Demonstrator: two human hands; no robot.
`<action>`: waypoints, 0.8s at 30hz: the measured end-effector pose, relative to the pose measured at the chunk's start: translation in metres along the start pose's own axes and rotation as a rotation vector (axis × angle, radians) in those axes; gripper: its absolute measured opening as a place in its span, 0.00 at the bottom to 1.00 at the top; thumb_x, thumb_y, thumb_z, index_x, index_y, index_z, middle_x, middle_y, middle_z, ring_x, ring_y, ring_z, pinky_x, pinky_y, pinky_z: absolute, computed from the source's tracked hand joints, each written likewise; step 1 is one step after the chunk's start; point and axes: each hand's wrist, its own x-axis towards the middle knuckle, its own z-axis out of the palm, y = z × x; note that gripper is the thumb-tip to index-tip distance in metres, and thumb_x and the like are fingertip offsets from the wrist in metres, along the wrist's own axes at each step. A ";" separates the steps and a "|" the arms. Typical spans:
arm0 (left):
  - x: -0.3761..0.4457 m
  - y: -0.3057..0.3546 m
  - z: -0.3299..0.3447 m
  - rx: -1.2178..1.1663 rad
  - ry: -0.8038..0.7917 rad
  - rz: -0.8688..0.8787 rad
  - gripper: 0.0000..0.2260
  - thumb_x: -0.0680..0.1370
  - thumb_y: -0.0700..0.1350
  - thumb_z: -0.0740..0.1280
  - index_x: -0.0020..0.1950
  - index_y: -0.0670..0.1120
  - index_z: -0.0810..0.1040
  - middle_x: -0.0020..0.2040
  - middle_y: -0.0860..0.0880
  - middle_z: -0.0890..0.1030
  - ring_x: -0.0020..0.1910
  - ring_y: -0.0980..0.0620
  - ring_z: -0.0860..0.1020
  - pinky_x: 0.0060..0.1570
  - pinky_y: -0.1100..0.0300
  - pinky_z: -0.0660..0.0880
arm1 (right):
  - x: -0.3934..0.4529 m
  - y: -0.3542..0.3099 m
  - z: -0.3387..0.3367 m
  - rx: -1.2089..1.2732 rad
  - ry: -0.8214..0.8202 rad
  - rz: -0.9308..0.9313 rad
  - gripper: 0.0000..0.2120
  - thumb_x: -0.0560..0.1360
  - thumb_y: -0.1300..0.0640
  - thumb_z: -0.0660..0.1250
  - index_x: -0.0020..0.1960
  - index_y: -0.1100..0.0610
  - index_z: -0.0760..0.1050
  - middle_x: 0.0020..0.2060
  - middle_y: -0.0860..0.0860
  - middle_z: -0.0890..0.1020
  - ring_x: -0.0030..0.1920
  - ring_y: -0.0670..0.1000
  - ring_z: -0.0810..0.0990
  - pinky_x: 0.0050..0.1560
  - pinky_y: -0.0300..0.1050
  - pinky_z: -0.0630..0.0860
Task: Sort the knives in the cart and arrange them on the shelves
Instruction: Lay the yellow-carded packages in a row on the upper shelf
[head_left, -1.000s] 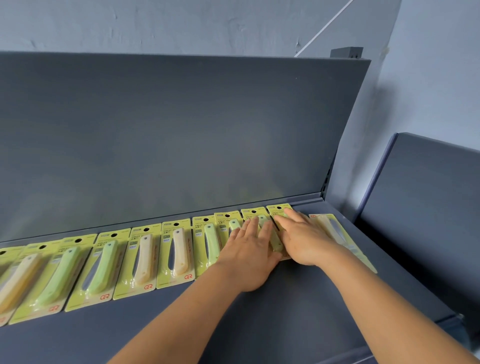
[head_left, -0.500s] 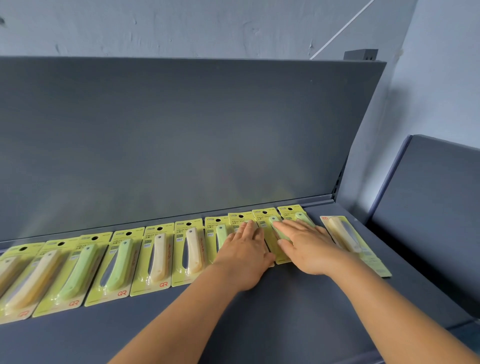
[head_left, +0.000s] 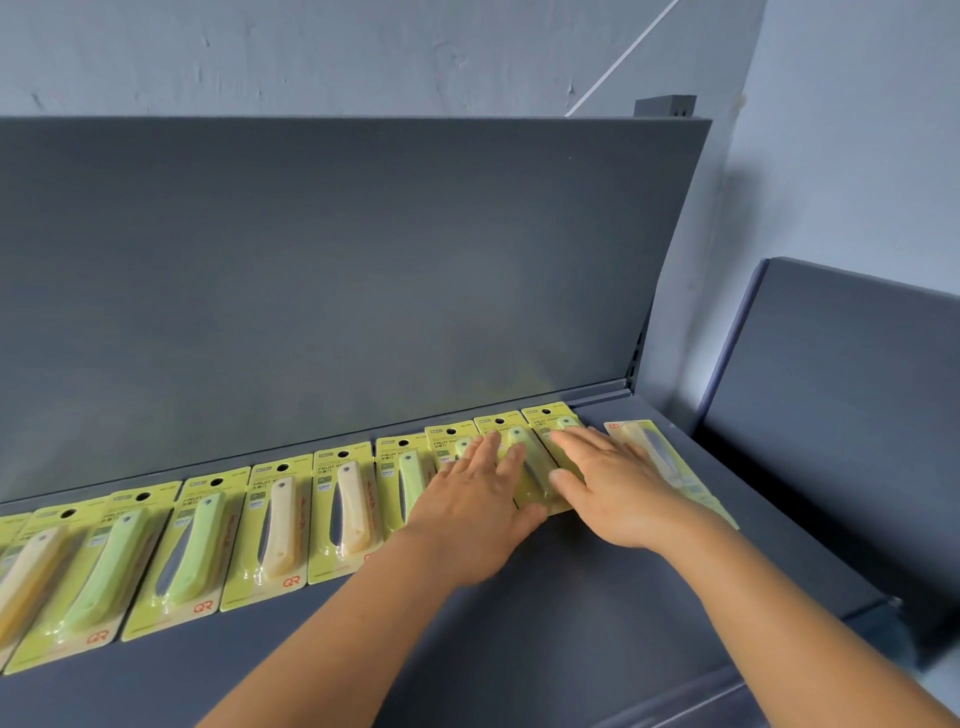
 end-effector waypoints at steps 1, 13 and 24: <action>0.001 0.004 -0.001 -0.005 -0.002 0.037 0.29 0.81 0.59 0.51 0.78 0.51 0.46 0.79 0.48 0.45 0.77 0.49 0.45 0.73 0.51 0.47 | -0.002 0.003 -0.001 -0.001 0.022 0.024 0.25 0.81 0.46 0.49 0.77 0.47 0.52 0.76 0.44 0.54 0.76 0.48 0.51 0.74 0.50 0.49; 0.029 0.045 0.011 0.056 -0.032 0.215 0.24 0.82 0.54 0.51 0.77 0.53 0.51 0.78 0.50 0.52 0.77 0.50 0.49 0.74 0.51 0.48 | -0.022 0.054 -0.018 -0.012 0.096 0.414 0.22 0.77 0.55 0.60 0.70 0.50 0.64 0.64 0.52 0.70 0.59 0.58 0.70 0.53 0.49 0.72; 0.033 0.063 0.006 -0.015 0.057 0.261 0.27 0.80 0.53 0.58 0.77 0.50 0.53 0.76 0.50 0.56 0.75 0.50 0.55 0.73 0.54 0.50 | -0.027 0.061 -0.027 -0.090 0.132 0.527 0.15 0.73 0.61 0.67 0.59 0.59 0.73 0.53 0.56 0.79 0.52 0.57 0.78 0.39 0.42 0.69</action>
